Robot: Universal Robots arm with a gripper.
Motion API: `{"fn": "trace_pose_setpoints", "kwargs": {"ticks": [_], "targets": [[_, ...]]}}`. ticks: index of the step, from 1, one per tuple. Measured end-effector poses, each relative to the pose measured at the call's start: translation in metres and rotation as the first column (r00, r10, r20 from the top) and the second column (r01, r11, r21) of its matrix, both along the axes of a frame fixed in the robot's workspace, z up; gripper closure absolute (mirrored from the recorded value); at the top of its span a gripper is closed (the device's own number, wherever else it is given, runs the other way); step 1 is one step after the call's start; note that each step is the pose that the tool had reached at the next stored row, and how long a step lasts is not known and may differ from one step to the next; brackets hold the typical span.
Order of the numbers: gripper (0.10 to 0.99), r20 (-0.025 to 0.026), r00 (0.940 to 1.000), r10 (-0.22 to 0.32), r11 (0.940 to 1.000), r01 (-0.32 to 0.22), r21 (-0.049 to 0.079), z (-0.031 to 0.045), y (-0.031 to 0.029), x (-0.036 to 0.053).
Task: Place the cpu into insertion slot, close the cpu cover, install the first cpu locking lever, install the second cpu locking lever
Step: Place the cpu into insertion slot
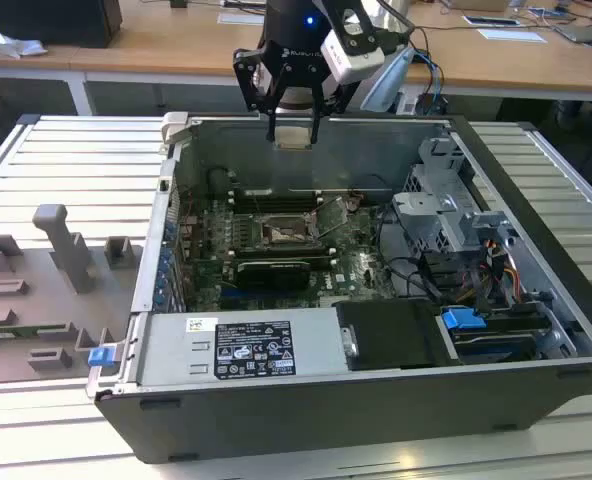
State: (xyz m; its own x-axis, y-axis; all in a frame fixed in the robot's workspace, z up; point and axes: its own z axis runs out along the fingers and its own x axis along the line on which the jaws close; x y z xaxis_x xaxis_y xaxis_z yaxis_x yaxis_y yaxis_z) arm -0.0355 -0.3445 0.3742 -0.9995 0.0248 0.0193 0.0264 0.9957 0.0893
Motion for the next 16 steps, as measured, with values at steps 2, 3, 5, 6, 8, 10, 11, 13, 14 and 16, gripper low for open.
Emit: {"fn": "trace_pose_setpoints", "kwargs": {"ticks": [2,3,5,6,8,10,11,13,14,16], "targets": [[0.545,0.0000,1.0000,-0.004,1.0000,0.004,0.000,0.0000,0.0000,0.0000],[0.545,0.0000,0.9999,-0.012,0.9999,0.012,0.000,-0.0001,0.0000,0.0000],[0.545,0.0000,0.9994,-0.034,0.9994,0.034,0.000,-0.0001,0.0000,0.0000],[0.545,0.0000,0.9989,-0.047,0.9989,0.047,0.000,-0.0002,0.0000,0.0000],[0.545,0.0000,0.9975,-0.070,0.9975,0.070,0.000,-0.0003,0.0000,0.0000],[0.545,0.0000,0.9940,-0.110,0.9940,0.110,-0.001,-0.0004,0.0000,0.0000],[0.545,0.0000,0.9919,-0.127,0.9919,0.127,-0.001,-0.0004,0.0000,0.0000],[0.545,0.0001,0.9896,-0.144,0.9896,0.144,-0.002,-0.0005,0.0000,0.0000],[0.545,0.0001,0.9884,-0.152,0.9884,0.152,-0.002,-0.0007,0.0000,0.0000],[0.545,0.0001,0.9873,-0.159,0.9873,0.159,-0.002,-0.0011,0.0000,0.0000]]}}
